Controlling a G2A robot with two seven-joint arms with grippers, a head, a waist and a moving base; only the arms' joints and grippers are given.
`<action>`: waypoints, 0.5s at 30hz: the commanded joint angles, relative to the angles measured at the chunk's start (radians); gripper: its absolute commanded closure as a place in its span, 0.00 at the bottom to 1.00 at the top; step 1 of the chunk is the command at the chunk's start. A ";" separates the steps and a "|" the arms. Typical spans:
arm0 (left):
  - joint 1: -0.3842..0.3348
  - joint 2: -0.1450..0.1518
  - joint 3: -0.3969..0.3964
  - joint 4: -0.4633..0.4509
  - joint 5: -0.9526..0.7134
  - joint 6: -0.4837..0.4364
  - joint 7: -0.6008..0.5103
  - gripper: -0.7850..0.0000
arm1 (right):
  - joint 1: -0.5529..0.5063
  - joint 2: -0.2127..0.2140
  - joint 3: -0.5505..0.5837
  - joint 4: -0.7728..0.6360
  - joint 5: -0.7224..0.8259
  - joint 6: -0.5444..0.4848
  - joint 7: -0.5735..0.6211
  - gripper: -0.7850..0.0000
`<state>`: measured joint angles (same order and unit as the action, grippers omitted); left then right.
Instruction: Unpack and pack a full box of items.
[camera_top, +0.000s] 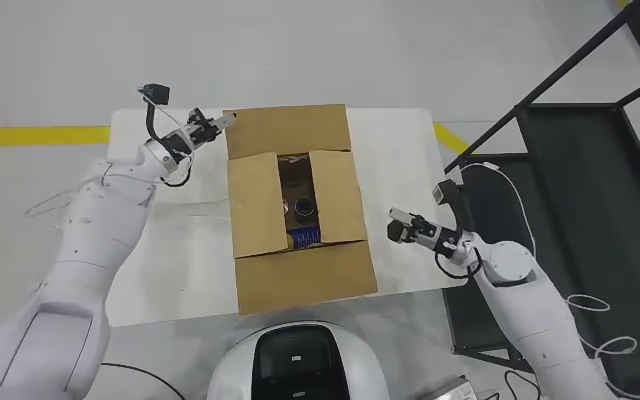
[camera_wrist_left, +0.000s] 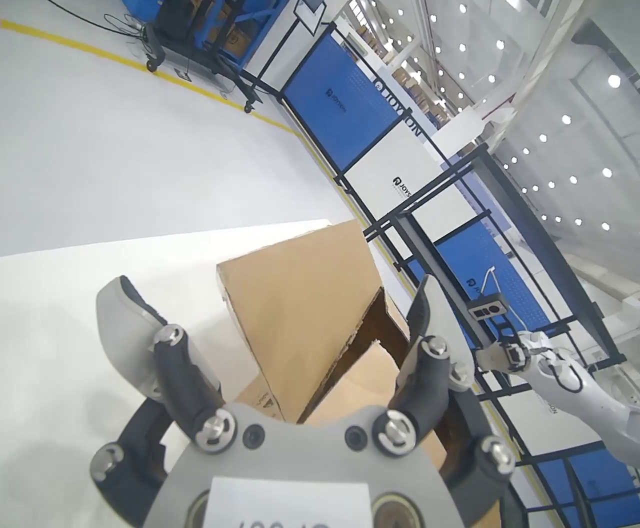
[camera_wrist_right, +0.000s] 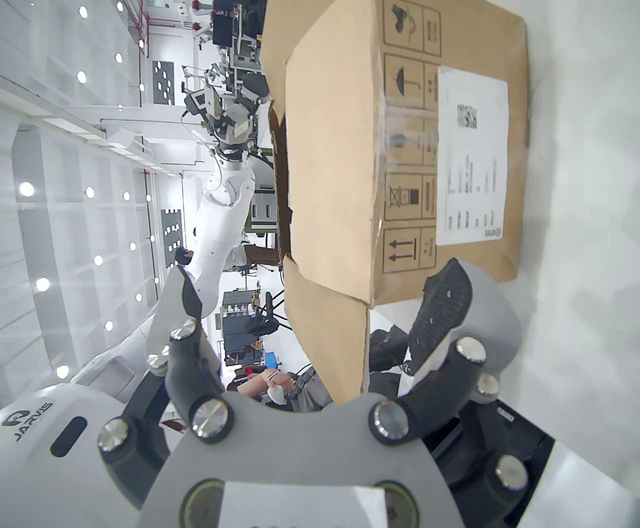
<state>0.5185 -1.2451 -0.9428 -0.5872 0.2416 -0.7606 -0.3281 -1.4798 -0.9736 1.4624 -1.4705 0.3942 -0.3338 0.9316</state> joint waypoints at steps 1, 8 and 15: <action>-0.021 -0.023 0.022 0.053 -0.030 -0.012 -0.007 0.00 | -0.016 0.002 0.007 -0.004 0.004 0.024 0.016 0.00; -0.077 -0.089 0.068 0.191 -0.086 -0.026 -0.019 0.00 | -0.058 0.010 0.036 0.002 0.010 0.083 0.049 0.00; -0.105 -0.138 0.080 0.269 -0.150 -0.028 -0.057 0.00 | -0.080 0.014 0.053 0.010 -0.022 0.101 0.032 0.00</action>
<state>0.4153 -1.3764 -0.8616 -0.3258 0.1080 -0.7877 -0.3760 -1.5584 -0.9593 1.5147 -1.4599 0.3720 -0.2343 0.9656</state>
